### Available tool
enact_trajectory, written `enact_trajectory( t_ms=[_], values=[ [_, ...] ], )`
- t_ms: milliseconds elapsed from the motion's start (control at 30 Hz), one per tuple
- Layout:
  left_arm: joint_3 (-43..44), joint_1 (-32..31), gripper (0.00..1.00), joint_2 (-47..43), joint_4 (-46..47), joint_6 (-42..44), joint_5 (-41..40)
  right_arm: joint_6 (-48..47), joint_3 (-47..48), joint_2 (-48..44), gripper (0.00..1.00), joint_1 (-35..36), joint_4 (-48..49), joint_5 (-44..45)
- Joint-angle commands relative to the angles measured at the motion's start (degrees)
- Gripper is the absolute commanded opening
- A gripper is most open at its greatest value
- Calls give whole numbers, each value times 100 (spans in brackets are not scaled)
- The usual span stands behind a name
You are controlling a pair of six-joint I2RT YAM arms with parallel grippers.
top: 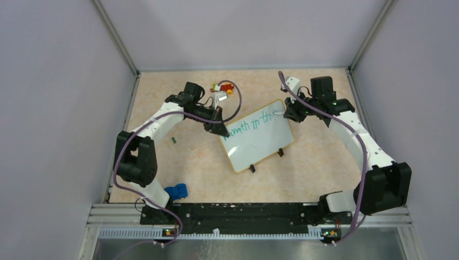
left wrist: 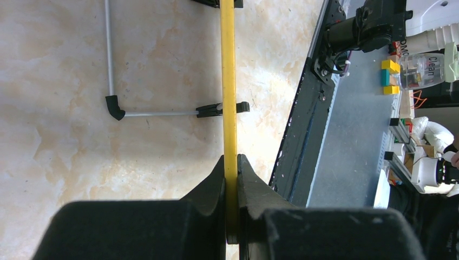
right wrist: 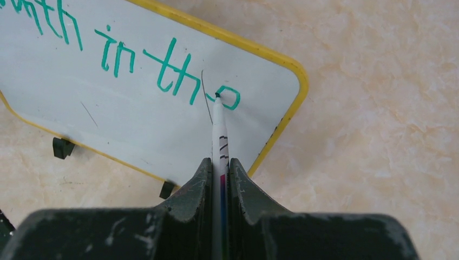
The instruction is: Write a sentence on the whiteboard
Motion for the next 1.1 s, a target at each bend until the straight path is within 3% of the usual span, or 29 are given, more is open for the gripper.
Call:
enact_trajectory(
  t_ms=[0, 733, 1067],
  values=[
    [115, 0, 0, 8, -164, 219, 79, -78, -192, -167, 0, 70, 134, -26],
    [116, 0, 0, 33, -111, 176, 45, -286, -135, -151, 0, -241, 78, 158],
    [132, 1, 0, 47, -85, 155, 34, -297, 107, -269, 0, -226, -269, -340]
  ],
)
